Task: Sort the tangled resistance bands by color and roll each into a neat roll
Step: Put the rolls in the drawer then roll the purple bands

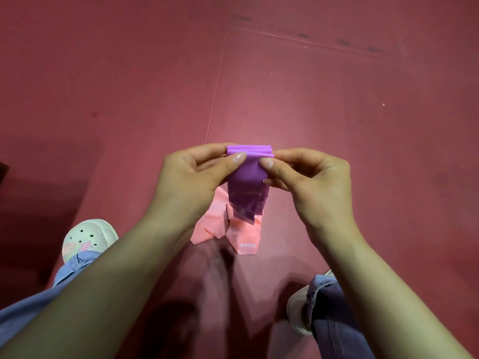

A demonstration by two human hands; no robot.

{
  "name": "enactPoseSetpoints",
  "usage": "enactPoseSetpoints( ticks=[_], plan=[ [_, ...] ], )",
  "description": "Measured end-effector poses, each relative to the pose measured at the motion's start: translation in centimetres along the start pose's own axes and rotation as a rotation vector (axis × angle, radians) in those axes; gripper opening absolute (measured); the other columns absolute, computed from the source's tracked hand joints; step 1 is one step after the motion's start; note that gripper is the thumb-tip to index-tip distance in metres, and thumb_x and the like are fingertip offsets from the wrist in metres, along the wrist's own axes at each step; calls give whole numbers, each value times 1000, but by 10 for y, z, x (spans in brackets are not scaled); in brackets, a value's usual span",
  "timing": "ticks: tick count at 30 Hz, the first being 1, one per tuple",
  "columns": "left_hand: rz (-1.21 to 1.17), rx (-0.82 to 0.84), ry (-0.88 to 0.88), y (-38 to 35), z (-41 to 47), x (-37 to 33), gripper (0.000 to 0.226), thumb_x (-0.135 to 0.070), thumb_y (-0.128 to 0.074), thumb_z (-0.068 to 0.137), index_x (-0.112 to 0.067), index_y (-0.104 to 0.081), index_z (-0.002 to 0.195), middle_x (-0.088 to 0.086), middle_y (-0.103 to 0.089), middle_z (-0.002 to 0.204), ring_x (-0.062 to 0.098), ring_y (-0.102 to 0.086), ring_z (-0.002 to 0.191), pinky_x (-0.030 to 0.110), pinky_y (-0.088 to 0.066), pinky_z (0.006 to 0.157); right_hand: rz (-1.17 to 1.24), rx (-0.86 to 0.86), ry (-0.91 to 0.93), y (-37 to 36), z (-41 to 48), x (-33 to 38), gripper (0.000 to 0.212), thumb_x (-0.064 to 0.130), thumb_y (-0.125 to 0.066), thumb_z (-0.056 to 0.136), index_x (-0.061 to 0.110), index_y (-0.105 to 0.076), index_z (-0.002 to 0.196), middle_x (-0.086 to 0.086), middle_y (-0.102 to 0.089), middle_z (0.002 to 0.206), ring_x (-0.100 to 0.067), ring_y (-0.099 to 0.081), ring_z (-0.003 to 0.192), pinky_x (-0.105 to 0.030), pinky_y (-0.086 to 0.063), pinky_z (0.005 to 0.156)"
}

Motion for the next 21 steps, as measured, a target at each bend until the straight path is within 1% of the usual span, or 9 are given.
enactPoseSetpoints(
  ticks=[2,5,7,9,11,14,16,18,21],
  plan=[
    [43,-1,-56,0,-1,-3,24,-9,-70,82,-10,-73,106,1,-76,98,12,-70,96,23,-53,88,2,0,2,1,0,0,10,2,-76,75,11,-75,79,-4,-74,73,-17,-70,68,-35,-60,71],
    [123,-48,-191,0,-4,-11,16,-6,-71,81,-17,-76,91,-11,-76,88,-1,-69,87,10,-49,77,-36,3,9,1,0,1,13,5,-77,75,15,-76,83,1,-76,80,-10,-70,78,-27,-55,77],
    [177,-79,-252,0,-6,-13,16,-7,-73,80,-21,-76,87,-15,-75,85,-2,-69,84,8,-48,75,-72,3,17,1,0,3,13,9,-77,75,18,-77,84,7,-76,82,-4,-68,82,-21,-51,79],
    [216,-97,-297,-1,-8,-16,17,-7,-74,79,-22,-76,87,-16,-75,84,-3,-69,82,9,-48,74,-110,-3,38,1,-1,4,13,12,-77,76,20,-77,87,12,-75,84,-2,-68,86,-18,-50,81],
    [245,-100,-340,-3,-10,-19,19,-6,-74,79,-22,-75,90,-16,-74,84,-4,-67,77,9,-47,71,-128,-1,60,0,-1,4,15,13,-76,78,23,-77,89,16,-74,83,0,-67,82,-14,-49,75],
    [248,-103,-361,-4,-11,-20,20,-6,-73,80,-22,-75,91,-13,-74,86,-5,-65,73,8,-46,66,-49,40,51,-2,-2,4,19,7,-71,81,22,-75,92,12,-72,70,1,-61,63,-12,-47,62],
    [233,-112,-352,-3,-11,-20,19,-6,-73,81,-23,-75,89,-11,-74,84,-5,-65,72,8,-46,65,-5,68,32,-3,-2,3,20,6,-69,83,20,-74,96,8,-74,73,-3,-64,65,-16,-51,66],
    [255,-127,-362,-3,-10,-21,20,-7,-73,81,-25,-75,89,-13,-74,83,-4,-64,74,9,-46,70,4,83,27,-4,-2,2,20,6,-69,84,17,-74,99,7,-75,79,-4,-66,70,-19,-54,72],
    [267,-129,-364,-3,-10,-20,21,-8,-73,81,-28,-74,86,-15,-74,82,-4,-65,76,10,-47,74,22,82,39,-5,-2,4,24,1,-66,85,8,-72,107,8,-74,82,3,-62,67,-13,-49,68]
  ],
)
Point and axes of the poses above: each hand's wrist, its own z-axis towards the middle knuckle, its own y-axis out of the back of the hand, x = y × z, the point moved 3 cm from there along z, towards the middle knuckle
